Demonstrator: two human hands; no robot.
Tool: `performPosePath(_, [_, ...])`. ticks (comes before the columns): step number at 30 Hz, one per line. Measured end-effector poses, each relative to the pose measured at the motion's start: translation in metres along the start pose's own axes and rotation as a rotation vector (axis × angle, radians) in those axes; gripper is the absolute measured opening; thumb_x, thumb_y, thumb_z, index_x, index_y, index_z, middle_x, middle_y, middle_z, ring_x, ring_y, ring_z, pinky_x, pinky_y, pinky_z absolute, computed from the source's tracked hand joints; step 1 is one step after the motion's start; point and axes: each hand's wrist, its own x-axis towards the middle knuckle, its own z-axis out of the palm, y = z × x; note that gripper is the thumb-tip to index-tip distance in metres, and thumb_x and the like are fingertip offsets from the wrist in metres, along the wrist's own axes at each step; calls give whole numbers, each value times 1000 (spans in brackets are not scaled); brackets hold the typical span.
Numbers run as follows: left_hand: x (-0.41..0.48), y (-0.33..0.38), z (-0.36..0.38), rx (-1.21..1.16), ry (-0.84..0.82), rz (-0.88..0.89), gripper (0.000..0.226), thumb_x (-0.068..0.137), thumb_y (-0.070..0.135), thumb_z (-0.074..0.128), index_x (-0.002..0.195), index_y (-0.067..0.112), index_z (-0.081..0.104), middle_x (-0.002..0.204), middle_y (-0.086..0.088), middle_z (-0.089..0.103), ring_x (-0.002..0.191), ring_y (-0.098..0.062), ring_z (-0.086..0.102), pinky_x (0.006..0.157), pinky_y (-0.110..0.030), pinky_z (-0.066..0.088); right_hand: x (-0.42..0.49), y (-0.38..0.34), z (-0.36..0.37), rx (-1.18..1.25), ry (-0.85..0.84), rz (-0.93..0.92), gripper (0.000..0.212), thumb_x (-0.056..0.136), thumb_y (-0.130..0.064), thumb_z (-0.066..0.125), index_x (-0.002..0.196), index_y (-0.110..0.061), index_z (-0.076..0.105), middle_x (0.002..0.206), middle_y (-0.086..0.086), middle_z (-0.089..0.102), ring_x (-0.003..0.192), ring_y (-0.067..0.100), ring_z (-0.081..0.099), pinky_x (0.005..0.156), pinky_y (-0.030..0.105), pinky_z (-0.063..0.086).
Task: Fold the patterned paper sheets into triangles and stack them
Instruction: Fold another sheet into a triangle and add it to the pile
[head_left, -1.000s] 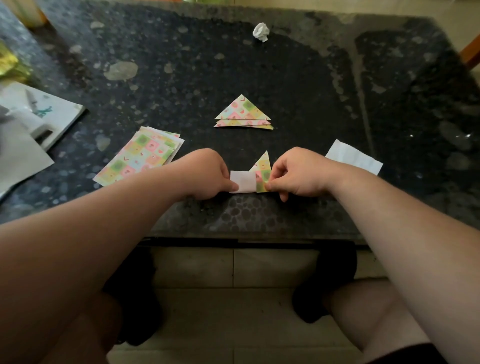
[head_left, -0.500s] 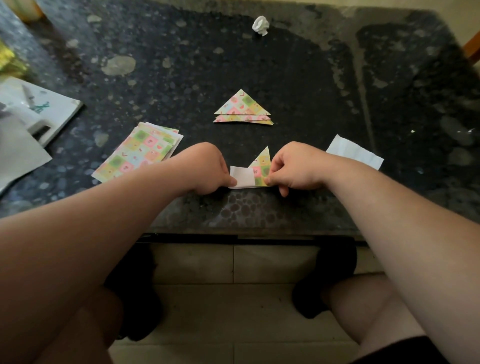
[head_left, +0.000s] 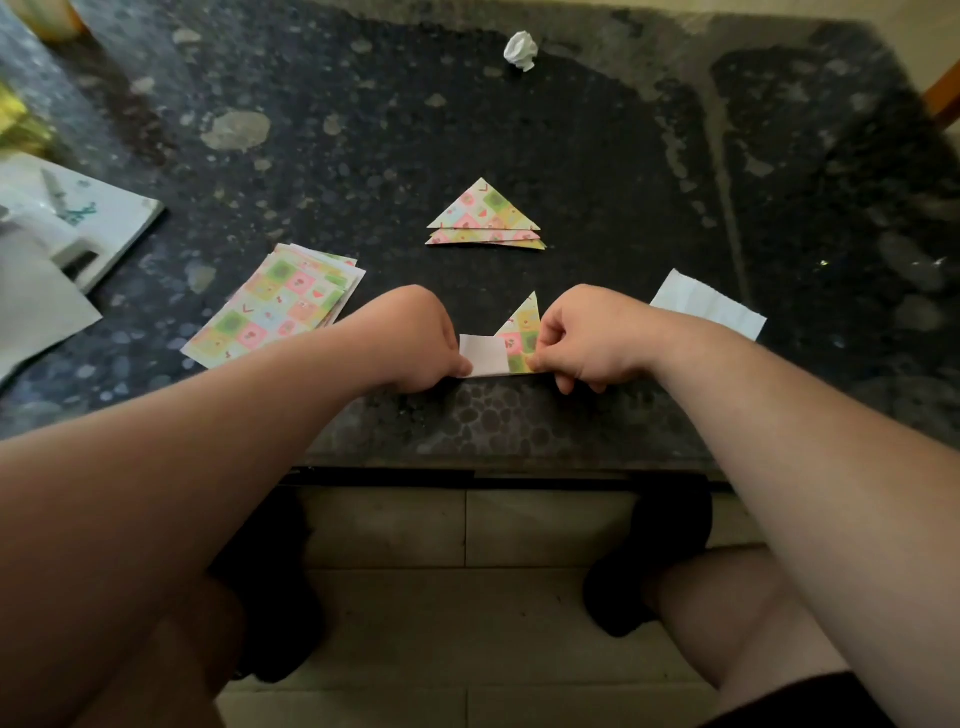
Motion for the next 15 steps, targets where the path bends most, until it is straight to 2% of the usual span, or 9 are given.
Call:
performPosePath(2, [-3, 2, -1, 49, -10, 15, 29, 96, 41, 67, 96, 14, 79, 88, -2, 70, 92, -23, 65, 77, -32, 52, -1, 0, 0, -11, 4, -4, 24, 101, -26, 62, 86, -13, 75, 64, -8, 74, 41, 7, 57, 53, 22, 44])
performPosePath(5, [-5, 5, -2, 80, -20, 17, 35, 99, 43, 60, 107, 13, 78, 101, -5, 73, 97, -21, 65, 79, -32, 52, -2, 0, 1, -31, 16, -4, 25, 101, -26, 61, 85, -12, 75, 63, -8, 74, 40, 8, 58, 51, 21, 42])
performPosePath(6, [-5, 5, -2, 88, -20, 15, 35, 99, 42, 60, 107, 13, 77, 101, -5, 73, 98, -21, 65, 80, -32, 52, -2, 0, 2, -34, 17, -3, 26, 102, -26, 61, 86, -11, 76, 63, -8, 74, 41, 8, 59, 50, 21, 42])
performPosePath(9, [0, -2, 2, -14, 17, 8, 30, 93, 42, 68, 97, 14, 78, 88, 0, 71, 82, -17, 63, 65, -25, 49, -1, 0, 3, -44, 24, -5, 27, 102, -26, 60, 88, -10, 76, 63, -9, 74, 42, 9, 60, 48, 18, 43])
performPosePath(13, [1, -4, 5, -11, 23, 8, 28, 91, 42, 69, 94, 16, 77, 88, 0, 72, 79, -17, 62, 67, -26, 48, -1, 0, 3, -39, 16, -3, 27, 102, -26, 60, 88, -10, 76, 64, -8, 74, 43, 9, 62, 53, 21, 44])
performPosePath(15, [0, -3, 4, -13, 22, 6, 28, 91, 42, 69, 93, 16, 77, 87, 0, 72, 78, -17, 62, 63, -26, 47, -2, -1, 3, -43, 9, -4, 28, 103, -27, 60, 88, -10, 76, 65, -7, 74, 43, 9, 62, 53, 21, 43])
